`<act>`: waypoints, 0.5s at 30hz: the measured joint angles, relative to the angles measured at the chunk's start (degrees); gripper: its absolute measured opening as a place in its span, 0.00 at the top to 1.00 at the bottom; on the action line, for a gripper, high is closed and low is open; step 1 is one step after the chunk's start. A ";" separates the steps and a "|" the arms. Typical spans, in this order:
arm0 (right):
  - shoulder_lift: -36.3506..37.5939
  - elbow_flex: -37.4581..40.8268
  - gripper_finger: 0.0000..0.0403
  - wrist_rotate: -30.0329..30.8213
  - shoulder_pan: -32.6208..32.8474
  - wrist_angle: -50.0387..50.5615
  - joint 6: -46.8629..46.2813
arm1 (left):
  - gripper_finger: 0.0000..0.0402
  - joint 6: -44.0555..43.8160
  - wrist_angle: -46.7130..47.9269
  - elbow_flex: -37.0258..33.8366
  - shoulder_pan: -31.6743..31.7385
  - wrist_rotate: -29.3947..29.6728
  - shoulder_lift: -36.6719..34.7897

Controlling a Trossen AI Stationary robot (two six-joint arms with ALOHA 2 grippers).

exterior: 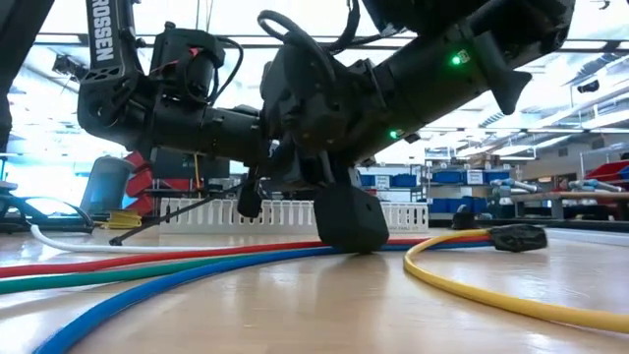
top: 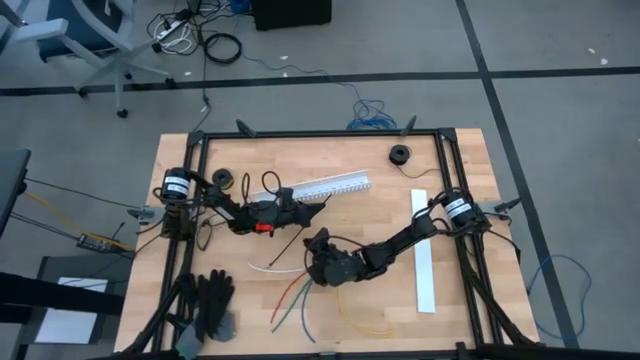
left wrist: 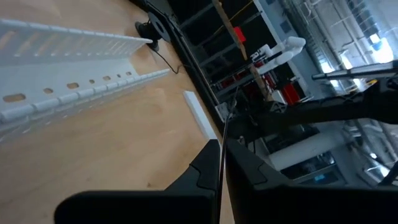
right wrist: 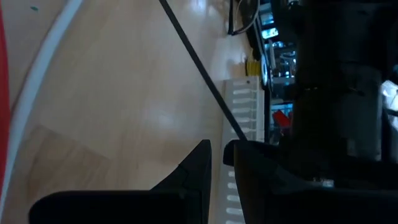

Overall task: Ziptie cables
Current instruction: Insert zip tie on the cable wire

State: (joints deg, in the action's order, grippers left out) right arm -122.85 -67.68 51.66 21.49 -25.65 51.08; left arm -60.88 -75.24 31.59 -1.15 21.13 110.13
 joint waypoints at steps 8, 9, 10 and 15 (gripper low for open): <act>-0.02 0.02 0.87 1.98 -0.88 0.28 7.14 | 1.00 -3.25 -0.24 0.00 0.00 0.02 0.00; -0.02 0.02 0.87 2.10 -1.09 0.19 8.25 | 1.00 -3.79 -0.22 0.00 0.00 0.00 0.00; -0.02 0.05 0.87 2.73 -1.26 0.11 9.81 | 1.00 -3.93 -0.22 0.00 0.00 0.02 0.00; -0.02 0.09 0.87 4.63 -1.65 -2.44 15.98 | 1.00 -4.86 -0.71 0.00 0.00 -0.22 0.00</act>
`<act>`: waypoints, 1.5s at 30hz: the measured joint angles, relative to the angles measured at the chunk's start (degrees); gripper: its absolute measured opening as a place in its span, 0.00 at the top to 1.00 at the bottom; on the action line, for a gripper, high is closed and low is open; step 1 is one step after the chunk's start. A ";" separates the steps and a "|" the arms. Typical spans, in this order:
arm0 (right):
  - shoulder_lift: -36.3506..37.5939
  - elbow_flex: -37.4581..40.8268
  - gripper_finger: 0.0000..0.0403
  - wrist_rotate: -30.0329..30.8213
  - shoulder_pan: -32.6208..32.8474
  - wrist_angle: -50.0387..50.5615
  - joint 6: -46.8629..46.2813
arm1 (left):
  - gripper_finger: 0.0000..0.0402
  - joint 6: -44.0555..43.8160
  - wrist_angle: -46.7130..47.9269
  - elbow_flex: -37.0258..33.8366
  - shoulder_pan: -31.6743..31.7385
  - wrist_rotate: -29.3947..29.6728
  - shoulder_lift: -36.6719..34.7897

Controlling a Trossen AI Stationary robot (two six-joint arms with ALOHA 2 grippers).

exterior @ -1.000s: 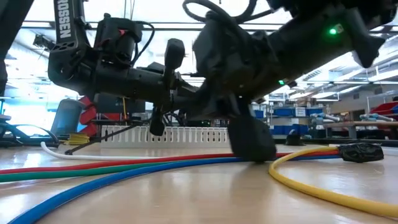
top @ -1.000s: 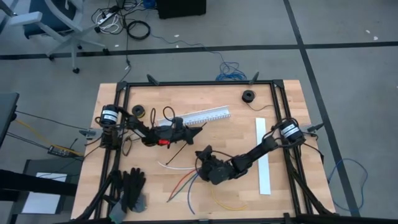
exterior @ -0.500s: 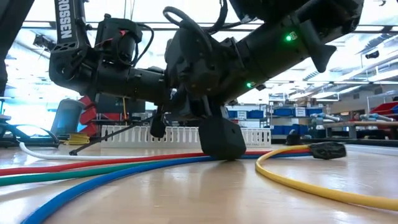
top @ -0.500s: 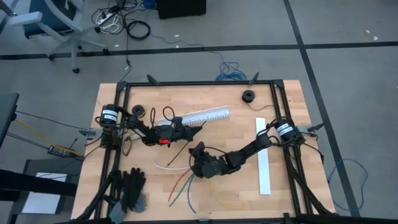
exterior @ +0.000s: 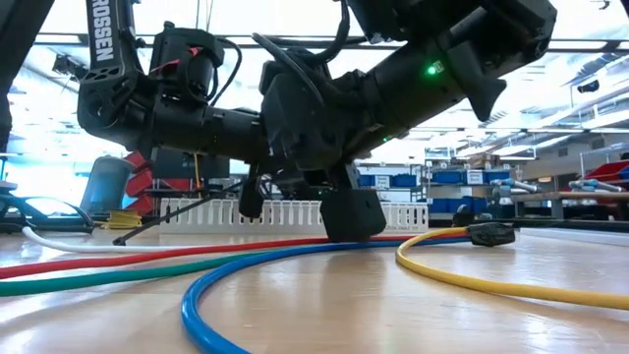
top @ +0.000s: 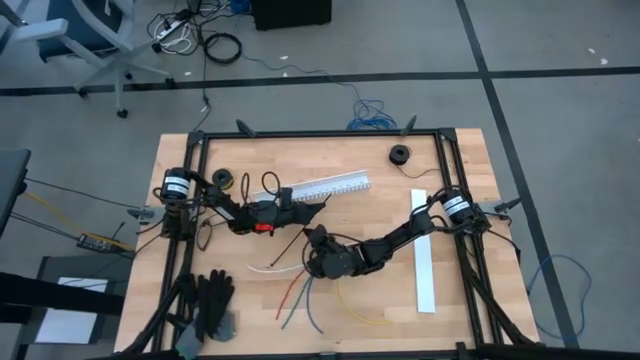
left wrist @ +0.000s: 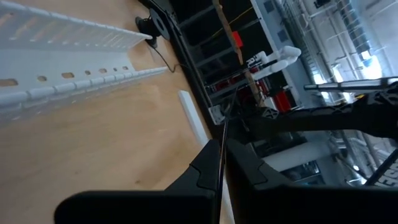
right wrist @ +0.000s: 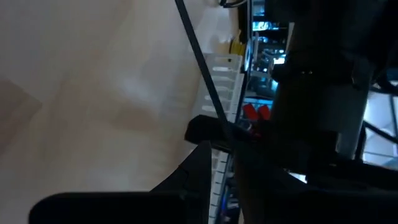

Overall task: Ziptie cables
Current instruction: Insert zip tie on the cable wire

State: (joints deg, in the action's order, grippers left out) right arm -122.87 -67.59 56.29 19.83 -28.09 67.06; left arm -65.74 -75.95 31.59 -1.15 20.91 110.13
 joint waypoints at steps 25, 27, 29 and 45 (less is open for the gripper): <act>0.02 0.02 0.91 -0.33 -0.53 -2.70 14.66 | 1.00 -3.97 -8.54 0.11 0.74 -2.21 0.04; 0.02 0.02 0.93 -0.31 -0.57 -2.68 16.23 | 1.00 -3.97 -8.56 0.11 0.74 -2.24 0.04; 0.04 0.02 0.94 -0.35 -0.57 -2.68 16.90 | 1.00 -3.97 -8.58 0.11 0.74 -2.62 0.04; 0.13 0.02 0.94 1.22 -0.55 -9.07 21.10 | 1.00 -4.55 -13.50 0.15 0.76 -2.80 0.04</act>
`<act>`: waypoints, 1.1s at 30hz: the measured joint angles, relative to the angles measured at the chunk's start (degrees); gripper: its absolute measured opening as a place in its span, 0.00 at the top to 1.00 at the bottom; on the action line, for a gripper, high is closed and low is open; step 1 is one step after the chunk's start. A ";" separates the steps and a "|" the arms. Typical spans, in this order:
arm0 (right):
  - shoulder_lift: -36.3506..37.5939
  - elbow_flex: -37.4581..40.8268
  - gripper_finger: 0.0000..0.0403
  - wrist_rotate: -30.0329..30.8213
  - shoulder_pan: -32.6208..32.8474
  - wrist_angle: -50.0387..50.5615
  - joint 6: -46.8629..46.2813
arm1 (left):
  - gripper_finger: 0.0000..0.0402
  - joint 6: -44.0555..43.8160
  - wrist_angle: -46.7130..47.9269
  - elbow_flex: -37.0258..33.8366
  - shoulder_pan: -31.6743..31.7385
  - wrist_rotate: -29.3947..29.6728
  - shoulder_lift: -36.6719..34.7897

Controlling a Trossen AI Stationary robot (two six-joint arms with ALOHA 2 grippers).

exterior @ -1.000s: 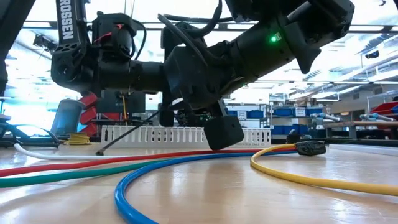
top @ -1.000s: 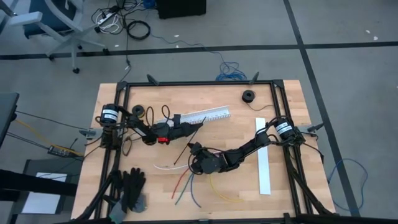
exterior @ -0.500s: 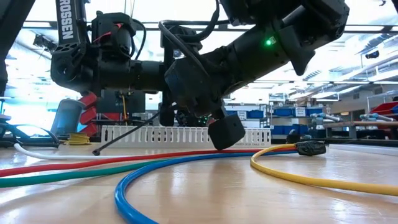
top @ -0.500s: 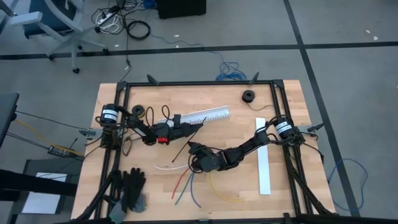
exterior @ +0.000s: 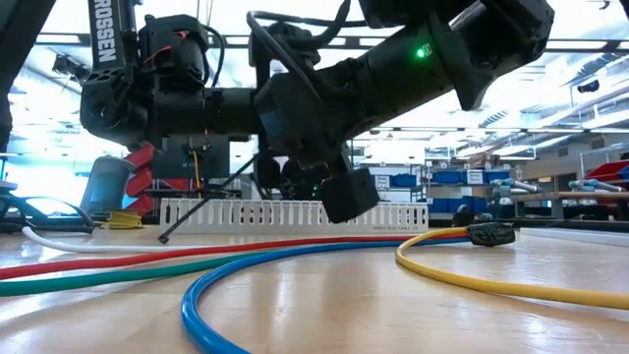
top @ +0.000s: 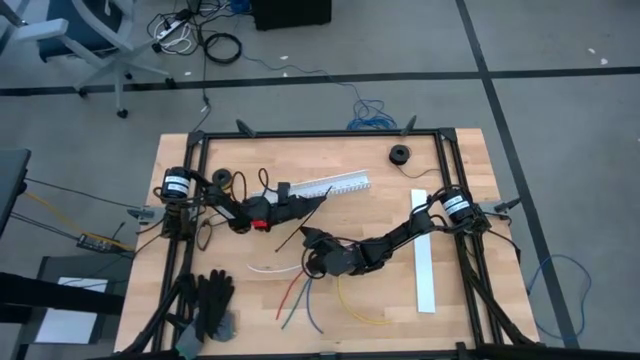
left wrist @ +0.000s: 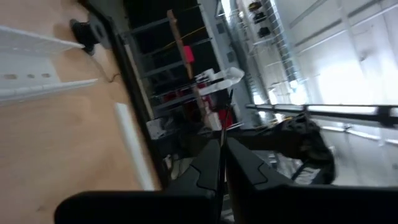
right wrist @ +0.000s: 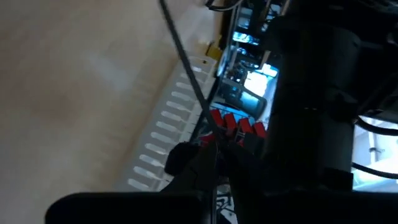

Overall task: Ziptie cables
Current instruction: Insert zip tie on the cable wire

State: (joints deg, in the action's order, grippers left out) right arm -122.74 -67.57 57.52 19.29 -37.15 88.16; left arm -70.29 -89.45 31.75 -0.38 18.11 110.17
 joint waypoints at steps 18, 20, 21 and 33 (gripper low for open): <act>0.07 0.00 0.94 1.92 -0.33 -0.74 6.38 | 1.00 -0.51 -0.51 0.04 0.00 -1.78 0.00; 0.07 0.00 0.94 1.86 -0.38 -0.74 6.52 | 1.00 -0.51 -0.37 0.37 0.00 -2.79 0.00; 0.07 0.00 0.95 1.86 -0.39 -0.74 6.55 | 1.00 -0.50 -0.11 0.72 0.00 -3.25 0.00; 0.07 -0.17 1.00 6.76 -0.37 -1.74 6.67 | 1.00 0.84 1.24 1.84 0.00 -6.14 0.00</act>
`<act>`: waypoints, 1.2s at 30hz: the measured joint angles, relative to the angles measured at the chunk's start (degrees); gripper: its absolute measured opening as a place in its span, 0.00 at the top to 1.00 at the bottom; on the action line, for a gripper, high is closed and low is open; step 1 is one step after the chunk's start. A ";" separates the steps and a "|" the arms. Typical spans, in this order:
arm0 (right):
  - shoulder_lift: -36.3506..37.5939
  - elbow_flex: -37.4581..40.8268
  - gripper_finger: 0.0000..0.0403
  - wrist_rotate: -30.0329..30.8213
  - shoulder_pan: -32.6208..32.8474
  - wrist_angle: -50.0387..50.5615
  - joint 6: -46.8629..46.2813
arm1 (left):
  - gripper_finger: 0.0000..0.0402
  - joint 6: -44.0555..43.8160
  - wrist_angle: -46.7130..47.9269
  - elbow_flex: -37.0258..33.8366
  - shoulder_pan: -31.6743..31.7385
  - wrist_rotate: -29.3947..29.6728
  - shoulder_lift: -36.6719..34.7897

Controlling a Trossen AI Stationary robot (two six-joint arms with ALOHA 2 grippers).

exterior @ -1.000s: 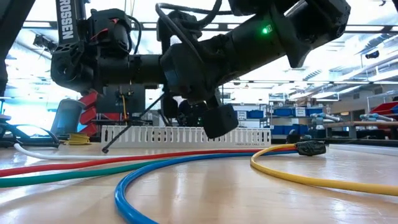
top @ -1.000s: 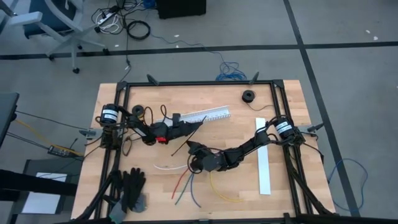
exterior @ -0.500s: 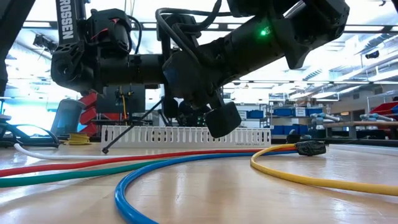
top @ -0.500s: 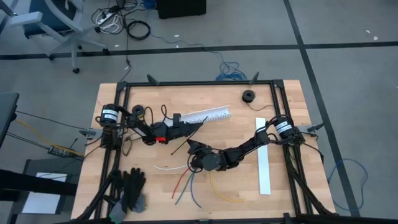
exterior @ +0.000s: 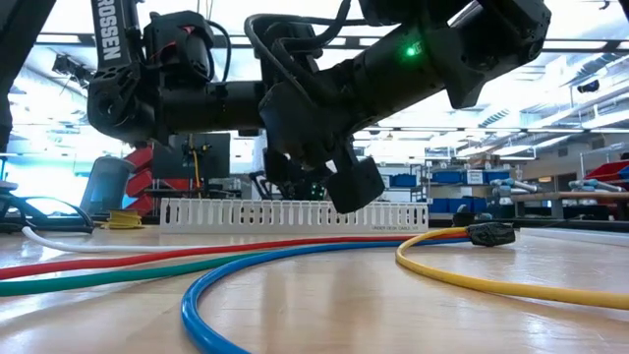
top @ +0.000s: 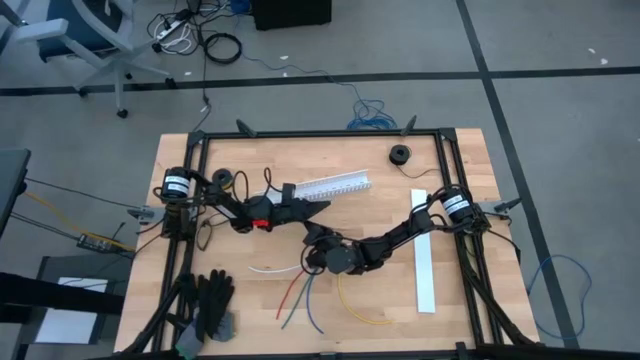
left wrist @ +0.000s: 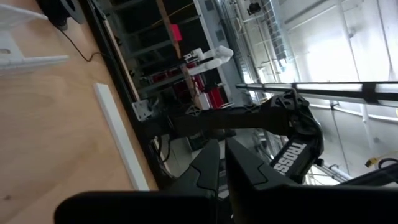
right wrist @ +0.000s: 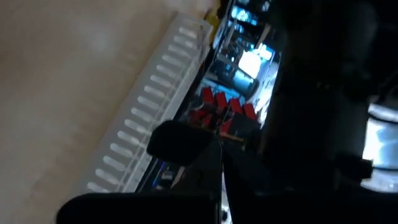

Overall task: Ziptie cables
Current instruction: Insert zip tie on the cable wire

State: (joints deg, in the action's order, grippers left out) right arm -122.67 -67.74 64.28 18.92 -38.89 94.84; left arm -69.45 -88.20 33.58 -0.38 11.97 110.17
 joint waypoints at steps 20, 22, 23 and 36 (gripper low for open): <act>0.02 -0.62 1.00 12.44 4.75 2.09 -56.55 | 1.00 15.28 -1.81 -4.87 3.82 -2.49 0.00; 0.02 -0.62 1.00 11.83 5.15 4.30 -60.98 | 1.00 16.44 -1.71 -7.86 4.11 -1.07 -0.24; 0.03 -0.62 1.00 10.64 5.32 5.76 -64.25 | 1.00 17.31 -1.67 -9.53 4.09 -0.21 -0.59; 11.41 -0.64 1.00 -14.47 3.74 47.41 -111.28 | 1.00 41.48 1.62 -24.89 -4.70 18.89 -16.76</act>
State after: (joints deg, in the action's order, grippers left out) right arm -111.27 -68.38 49.81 22.66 8.51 -16.44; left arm -27.97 -86.58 8.69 -5.09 30.86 93.41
